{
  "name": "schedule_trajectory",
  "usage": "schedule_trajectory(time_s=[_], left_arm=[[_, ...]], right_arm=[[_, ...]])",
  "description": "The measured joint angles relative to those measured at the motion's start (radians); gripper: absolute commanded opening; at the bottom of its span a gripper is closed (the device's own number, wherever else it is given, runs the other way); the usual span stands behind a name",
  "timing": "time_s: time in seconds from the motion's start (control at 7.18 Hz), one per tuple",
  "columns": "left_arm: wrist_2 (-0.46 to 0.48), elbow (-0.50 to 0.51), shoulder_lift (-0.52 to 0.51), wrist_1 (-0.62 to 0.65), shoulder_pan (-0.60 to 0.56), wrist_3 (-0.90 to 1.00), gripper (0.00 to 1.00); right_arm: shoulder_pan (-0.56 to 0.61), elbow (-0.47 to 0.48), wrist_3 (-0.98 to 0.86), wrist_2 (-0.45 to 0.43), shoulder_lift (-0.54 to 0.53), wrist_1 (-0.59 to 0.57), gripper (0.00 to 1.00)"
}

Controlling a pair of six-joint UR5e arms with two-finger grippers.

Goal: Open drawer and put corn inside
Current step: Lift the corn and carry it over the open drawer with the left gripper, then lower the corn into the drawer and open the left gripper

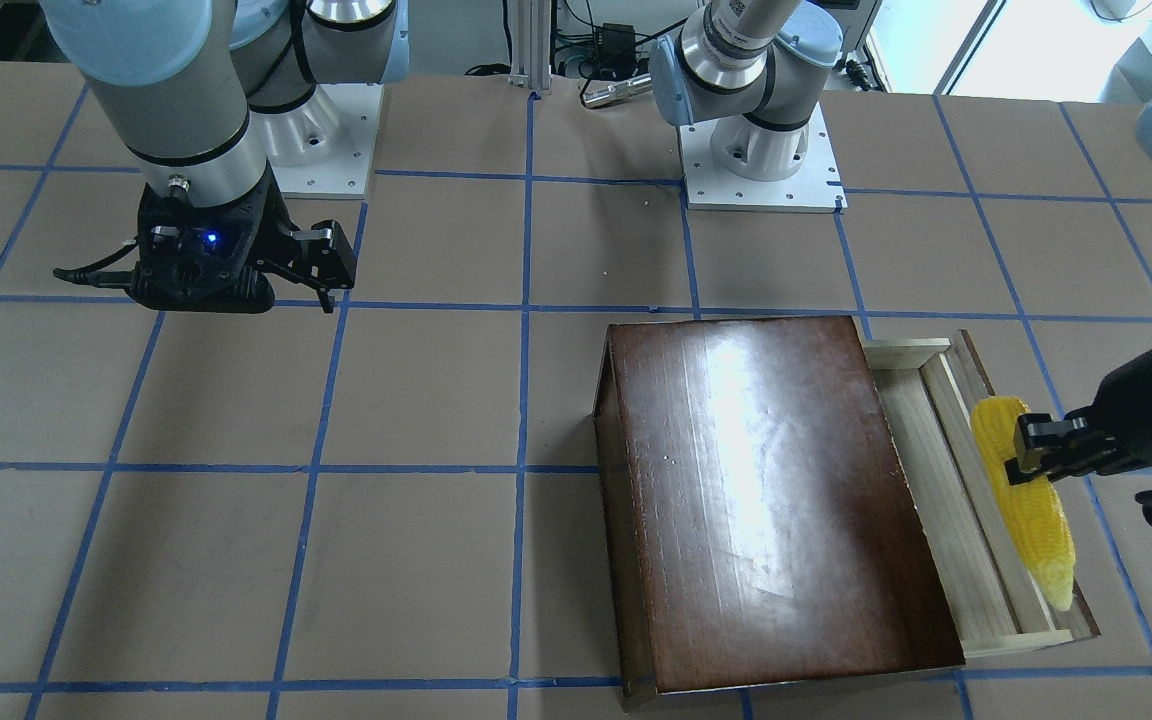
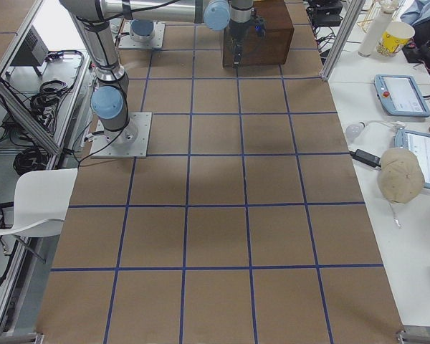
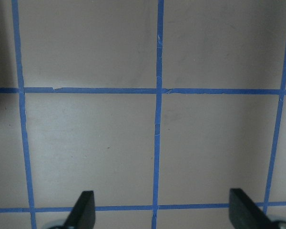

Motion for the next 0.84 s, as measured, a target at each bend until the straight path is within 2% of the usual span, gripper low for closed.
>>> schedule_trajectory(time_s=[0.28,0.7,0.84], left_arm=[[-0.003,-0.051,-0.016,0.037,-0.001,-0.002,0.01],[-0.006,-0.106,-0.037,0.082,-0.002,-0.006,0.10],[-0.006,-0.109,-0.046,0.089,-0.002,-0.008,0.21]], right_arm=[[0.000,0.000,0.000,-0.001,0.000,-0.001,1.00],[0.000,0.000,0.000,-0.002,0.000,0.000,1.00],[0.000,0.000,0.000,-0.002,0.000,0.000,1.00]])
